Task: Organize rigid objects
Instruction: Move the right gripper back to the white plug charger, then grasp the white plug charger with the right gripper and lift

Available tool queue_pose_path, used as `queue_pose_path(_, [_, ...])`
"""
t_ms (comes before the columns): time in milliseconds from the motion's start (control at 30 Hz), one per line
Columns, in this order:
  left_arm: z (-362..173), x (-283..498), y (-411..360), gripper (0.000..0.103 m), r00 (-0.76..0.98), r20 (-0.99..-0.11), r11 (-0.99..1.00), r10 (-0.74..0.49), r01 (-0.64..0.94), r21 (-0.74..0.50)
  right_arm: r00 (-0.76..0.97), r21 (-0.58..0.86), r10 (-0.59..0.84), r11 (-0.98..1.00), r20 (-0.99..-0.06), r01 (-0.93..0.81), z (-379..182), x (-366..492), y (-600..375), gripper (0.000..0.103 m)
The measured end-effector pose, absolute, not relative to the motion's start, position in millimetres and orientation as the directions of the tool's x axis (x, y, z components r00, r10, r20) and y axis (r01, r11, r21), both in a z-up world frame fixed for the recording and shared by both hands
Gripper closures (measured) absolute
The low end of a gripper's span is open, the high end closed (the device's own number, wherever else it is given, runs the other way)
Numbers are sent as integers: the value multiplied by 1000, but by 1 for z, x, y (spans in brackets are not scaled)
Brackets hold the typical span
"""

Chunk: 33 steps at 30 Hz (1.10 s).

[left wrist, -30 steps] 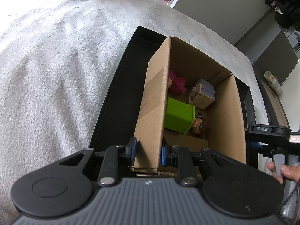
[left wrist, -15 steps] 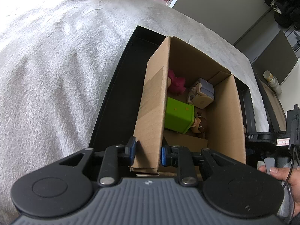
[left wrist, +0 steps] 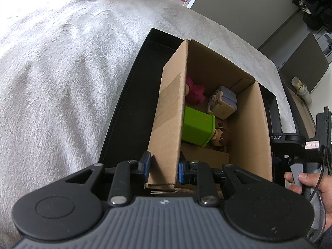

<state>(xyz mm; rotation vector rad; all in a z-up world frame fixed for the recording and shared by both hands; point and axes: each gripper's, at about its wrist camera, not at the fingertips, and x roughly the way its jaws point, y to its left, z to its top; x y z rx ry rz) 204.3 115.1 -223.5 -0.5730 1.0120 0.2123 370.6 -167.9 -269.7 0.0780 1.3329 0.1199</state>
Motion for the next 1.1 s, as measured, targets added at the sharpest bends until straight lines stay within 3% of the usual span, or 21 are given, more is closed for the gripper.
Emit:
queue_pose_path(333, [-224,205,114,79,523,-848,835,-89,-424,-350,214,26,55,990,-975,-136,-275,370,-146,41])
queue_pose_path(600, [-225,205,114,79,523,-848,836,-89,-424,-349,159,31,46,995,-986,-95,-276,376,-168,50])
queue_pose_path(733, [-225,205,115,79,523,-848,836,-89,-424,-349,150,27,42,994,-988,-102,-275,376,-176,64])
queue_pose_path(1100, [-226,206,115,79,523,-848,835,-89,-425,-350,133,29,54,983,-990,-180,-278,378,-167,67])
